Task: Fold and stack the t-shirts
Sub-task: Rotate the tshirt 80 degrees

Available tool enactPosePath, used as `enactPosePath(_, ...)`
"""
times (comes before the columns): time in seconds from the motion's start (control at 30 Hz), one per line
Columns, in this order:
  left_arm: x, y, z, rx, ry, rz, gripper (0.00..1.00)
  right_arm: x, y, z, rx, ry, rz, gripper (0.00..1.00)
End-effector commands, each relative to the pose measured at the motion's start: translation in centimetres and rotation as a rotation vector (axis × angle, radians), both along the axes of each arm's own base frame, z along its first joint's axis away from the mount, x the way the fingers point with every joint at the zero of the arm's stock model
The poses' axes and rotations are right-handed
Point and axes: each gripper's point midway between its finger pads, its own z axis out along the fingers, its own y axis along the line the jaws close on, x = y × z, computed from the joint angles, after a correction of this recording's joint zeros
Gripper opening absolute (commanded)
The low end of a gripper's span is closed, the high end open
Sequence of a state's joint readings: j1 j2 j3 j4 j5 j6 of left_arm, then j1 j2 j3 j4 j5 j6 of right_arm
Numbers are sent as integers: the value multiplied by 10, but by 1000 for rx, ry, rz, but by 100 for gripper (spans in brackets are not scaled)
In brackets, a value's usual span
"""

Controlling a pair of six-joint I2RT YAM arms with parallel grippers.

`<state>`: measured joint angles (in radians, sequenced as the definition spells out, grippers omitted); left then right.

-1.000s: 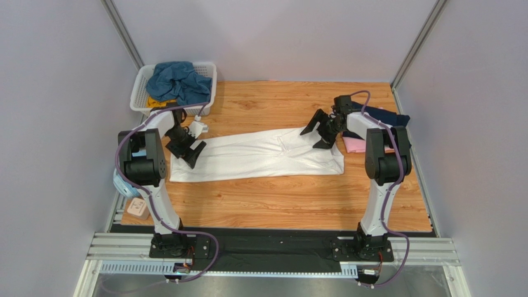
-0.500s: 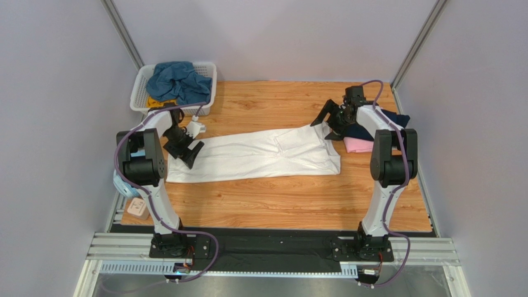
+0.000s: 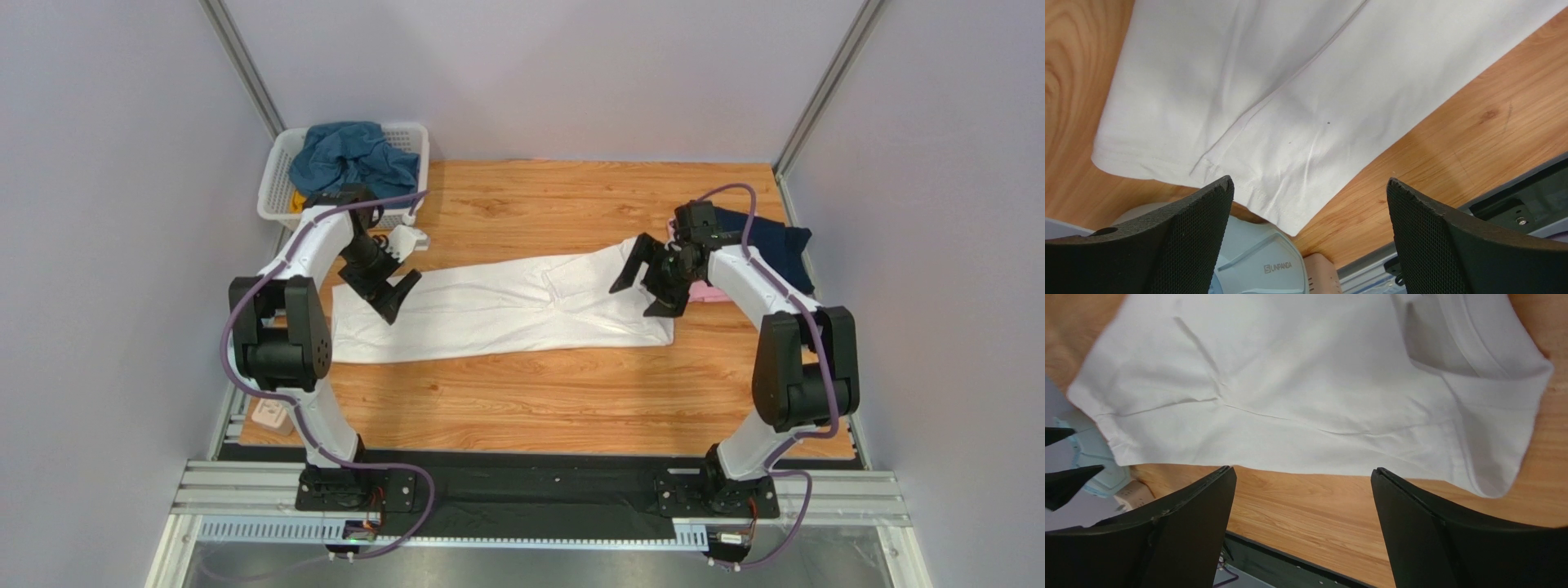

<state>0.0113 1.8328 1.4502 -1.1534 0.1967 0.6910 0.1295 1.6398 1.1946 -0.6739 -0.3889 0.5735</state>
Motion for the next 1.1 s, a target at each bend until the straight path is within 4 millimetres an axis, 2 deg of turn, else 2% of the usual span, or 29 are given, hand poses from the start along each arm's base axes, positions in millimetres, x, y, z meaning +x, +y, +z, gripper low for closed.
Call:
enactPosePath(0.0, 2, -13, 14, -17, -7, -67, 100, -17, -20, -32, -114, 78, 1, 89)
enactPosePath(0.17, 4, 10, -18, 107, 44, -93, 100, -12, -25, -45, -152, 107, -7, 89)
enactPosePath(0.37, 3, 33, -43, 227, 96, -115, 100, -6, -26, -60, -160, 140, -14, 89)
enactPosePath(0.6, -1, 47, -53, 305, 140, -140, 100, 3, -30, -83, -199, 190, -25, 89)
enactPosePath(0.83, -14, 43, -56, 319, 176, -182, 100, 33, -34, -92, -215, 207, -52, 89)
enactPosePath(0.9, -20, 37, -55, 315, 188, -204, 100, 46, -35, -89, -212, 194, -60, 89)
enactPosePath(0.93, -24, 33, -56, 308, 199, -213, 100, 47, -34, -96, -214, 214, -57, 89)
enactPosePath(0.97, -25, 29, -54, 302, 196, -220, 100, 56, -35, -92, -213, 196, -61, 89)
enactPosePath(1.07, -38, 7, -51, 250, 238, -250, 100, 64, -36, -101, -217, 217, -64, 89)
